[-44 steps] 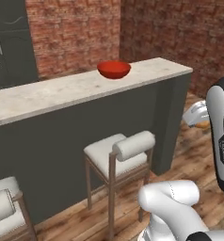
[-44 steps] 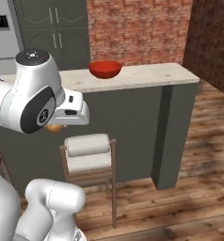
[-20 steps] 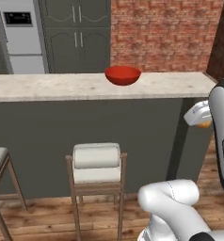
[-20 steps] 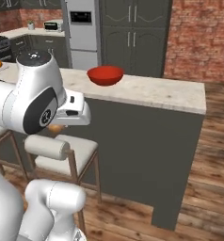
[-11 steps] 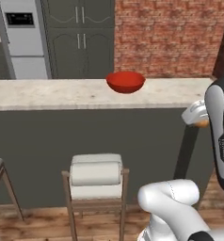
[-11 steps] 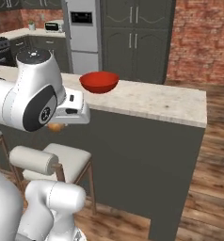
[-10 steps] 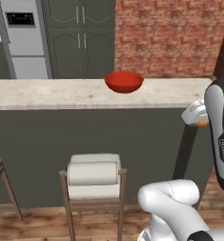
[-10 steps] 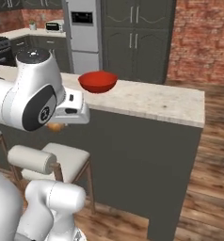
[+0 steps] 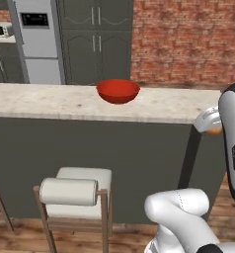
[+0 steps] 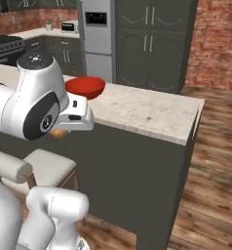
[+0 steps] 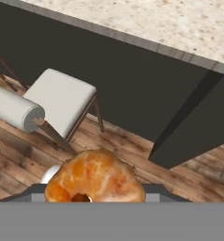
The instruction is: Take the fruits from the plate on the dining counter and place two fruits in each bowl.
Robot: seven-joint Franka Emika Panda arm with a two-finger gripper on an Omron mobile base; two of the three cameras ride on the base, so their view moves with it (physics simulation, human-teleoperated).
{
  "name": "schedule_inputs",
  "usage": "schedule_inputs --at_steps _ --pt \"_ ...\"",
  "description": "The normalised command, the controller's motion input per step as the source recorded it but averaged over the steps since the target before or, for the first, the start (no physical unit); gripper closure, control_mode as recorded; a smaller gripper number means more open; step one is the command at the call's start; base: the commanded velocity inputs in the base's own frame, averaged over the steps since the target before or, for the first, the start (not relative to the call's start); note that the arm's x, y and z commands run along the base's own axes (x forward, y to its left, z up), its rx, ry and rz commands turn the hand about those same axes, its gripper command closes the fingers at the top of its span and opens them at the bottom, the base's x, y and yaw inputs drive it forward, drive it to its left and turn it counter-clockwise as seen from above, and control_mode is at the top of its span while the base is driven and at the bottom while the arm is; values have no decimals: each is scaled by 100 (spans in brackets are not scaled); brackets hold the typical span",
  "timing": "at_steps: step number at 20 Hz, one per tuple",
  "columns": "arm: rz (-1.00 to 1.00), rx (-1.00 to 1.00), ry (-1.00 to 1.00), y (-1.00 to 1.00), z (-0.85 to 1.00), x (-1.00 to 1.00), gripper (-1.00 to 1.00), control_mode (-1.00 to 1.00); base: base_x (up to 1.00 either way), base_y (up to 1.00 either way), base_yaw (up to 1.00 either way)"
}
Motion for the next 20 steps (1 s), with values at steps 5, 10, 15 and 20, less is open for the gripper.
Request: schedule_inputs --at_steps 5,10,15,20 --pt "0 0 0 0 0 0 100 100 57 -19 24" --pt "0 0 0 0 0 0 100 100 71 14 1" --pt "0 0 0 0 0 0 100 100 100 2 -1" --pt "0 0 0 0 0 0 100 100 100 -11 2"
